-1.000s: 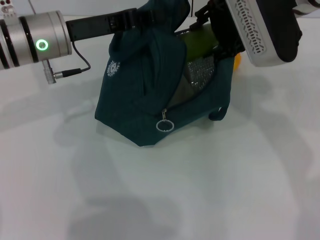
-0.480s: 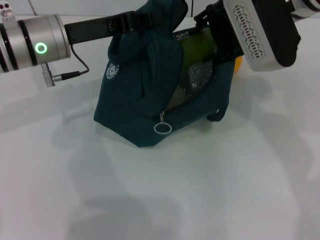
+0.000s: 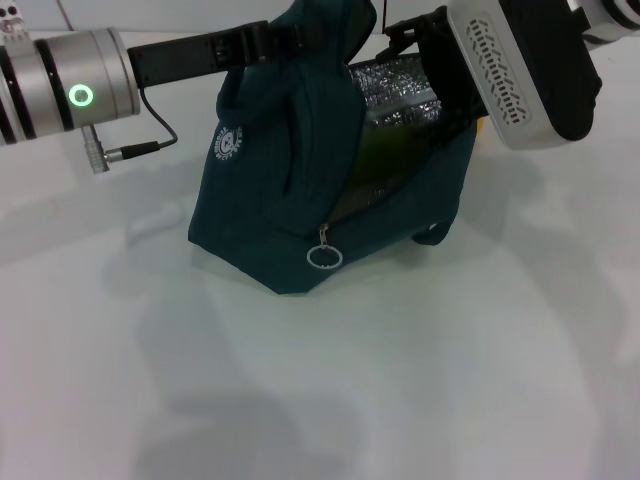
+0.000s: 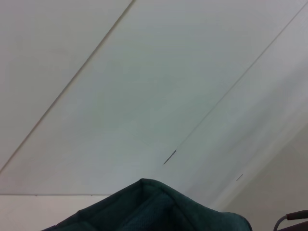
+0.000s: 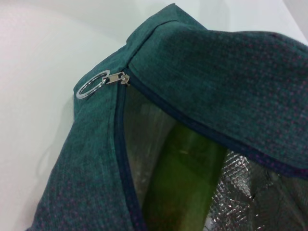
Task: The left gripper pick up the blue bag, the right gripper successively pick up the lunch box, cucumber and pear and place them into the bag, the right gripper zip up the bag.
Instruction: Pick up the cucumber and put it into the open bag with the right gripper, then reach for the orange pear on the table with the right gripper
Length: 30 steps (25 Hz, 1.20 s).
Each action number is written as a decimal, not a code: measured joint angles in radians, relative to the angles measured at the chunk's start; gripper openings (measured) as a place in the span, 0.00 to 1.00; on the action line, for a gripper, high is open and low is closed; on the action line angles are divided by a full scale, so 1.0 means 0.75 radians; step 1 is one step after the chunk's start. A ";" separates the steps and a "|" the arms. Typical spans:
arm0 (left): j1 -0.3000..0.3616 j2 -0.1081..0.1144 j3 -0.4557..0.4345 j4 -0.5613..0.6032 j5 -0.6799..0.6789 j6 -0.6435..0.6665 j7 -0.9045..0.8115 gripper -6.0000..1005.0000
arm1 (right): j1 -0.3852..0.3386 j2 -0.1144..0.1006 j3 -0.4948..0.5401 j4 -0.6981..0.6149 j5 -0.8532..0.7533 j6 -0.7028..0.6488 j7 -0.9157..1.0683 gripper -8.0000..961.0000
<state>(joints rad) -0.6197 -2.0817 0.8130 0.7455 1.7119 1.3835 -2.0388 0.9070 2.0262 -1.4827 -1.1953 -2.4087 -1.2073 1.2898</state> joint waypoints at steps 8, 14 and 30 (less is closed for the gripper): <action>0.000 0.000 0.000 0.000 -0.001 0.000 0.000 0.07 | -0.035 -0.004 0.023 -0.054 0.005 -0.005 0.015 0.91; 0.000 -0.001 -0.014 0.000 -0.003 -0.002 0.000 0.07 | -0.081 -0.006 0.052 -0.102 0.010 -0.008 0.028 0.90; 0.004 -0.002 -0.017 0.000 -0.003 -0.002 -0.002 0.07 | -0.282 -0.014 0.424 -0.267 0.288 -0.024 0.056 0.90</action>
<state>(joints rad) -0.6166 -2.0832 0.8006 0.7455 1.7097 1.3821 -2.0405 0.6957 2.0158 -1.1646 -1.3955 -2.1928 -1.2255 1.3315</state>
